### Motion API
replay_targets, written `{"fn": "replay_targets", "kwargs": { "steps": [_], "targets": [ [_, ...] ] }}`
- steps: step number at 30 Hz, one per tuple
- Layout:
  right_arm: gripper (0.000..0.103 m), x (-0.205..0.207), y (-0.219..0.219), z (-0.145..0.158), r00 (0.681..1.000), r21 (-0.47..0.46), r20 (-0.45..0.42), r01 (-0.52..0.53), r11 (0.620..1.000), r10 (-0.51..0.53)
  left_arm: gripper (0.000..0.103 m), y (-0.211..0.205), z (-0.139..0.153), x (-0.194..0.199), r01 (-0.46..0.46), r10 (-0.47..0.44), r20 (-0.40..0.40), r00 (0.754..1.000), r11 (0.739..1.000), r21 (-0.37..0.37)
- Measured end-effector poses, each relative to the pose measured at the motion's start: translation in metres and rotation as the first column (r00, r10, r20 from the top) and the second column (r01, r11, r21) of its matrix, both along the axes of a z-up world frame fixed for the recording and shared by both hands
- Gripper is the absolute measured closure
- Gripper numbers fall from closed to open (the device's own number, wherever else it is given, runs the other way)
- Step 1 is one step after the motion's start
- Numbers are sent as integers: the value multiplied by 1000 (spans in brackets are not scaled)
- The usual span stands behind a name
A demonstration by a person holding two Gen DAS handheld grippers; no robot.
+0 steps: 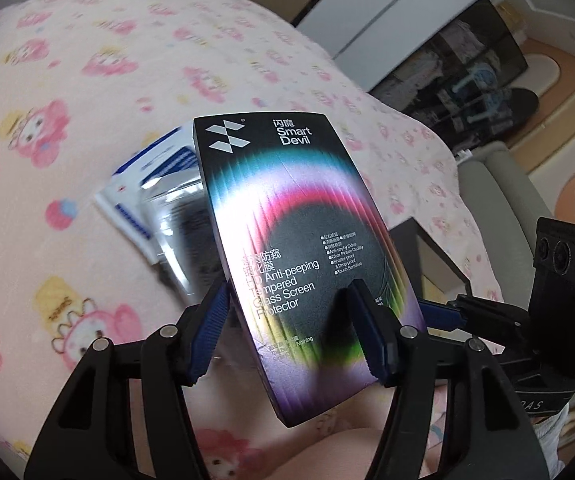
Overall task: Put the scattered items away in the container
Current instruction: 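Carry the Smart Devil box over the open black box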
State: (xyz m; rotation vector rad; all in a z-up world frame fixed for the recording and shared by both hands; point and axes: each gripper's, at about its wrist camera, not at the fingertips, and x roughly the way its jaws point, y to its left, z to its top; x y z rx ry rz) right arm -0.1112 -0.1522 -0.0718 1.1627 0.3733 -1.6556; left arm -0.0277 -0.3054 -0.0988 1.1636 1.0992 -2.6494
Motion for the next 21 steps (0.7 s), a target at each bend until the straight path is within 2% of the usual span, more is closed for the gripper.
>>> {"fn": "replay_targets", "kwargs": {
  "steps": [6, 12, 17, 21],
  "targets": [
    [66, -3, 60, 44, 993, -53, -73, 94, 994, -98, 41, 53, 34, -38, 126, -126, -14, 992, 992, 11],
    [66, -20, 130, 75, 973, -68, -131, 184, 981, -192, 42, 108, 65, -80, 252, -251, -23, 968, 967, 32],
    [66, -32, 184, 81, 952, -70, -154, 258, 964, -266, 42, 165, 80, -113, 328, -328, 12, 945, 945, 11],
    [66, -48, 223, 72, 939, -43, -143, 310, 950, -313, 42, 210, 71, -137, 388, -389, 90, 917, 921, 25]
  ]
}}
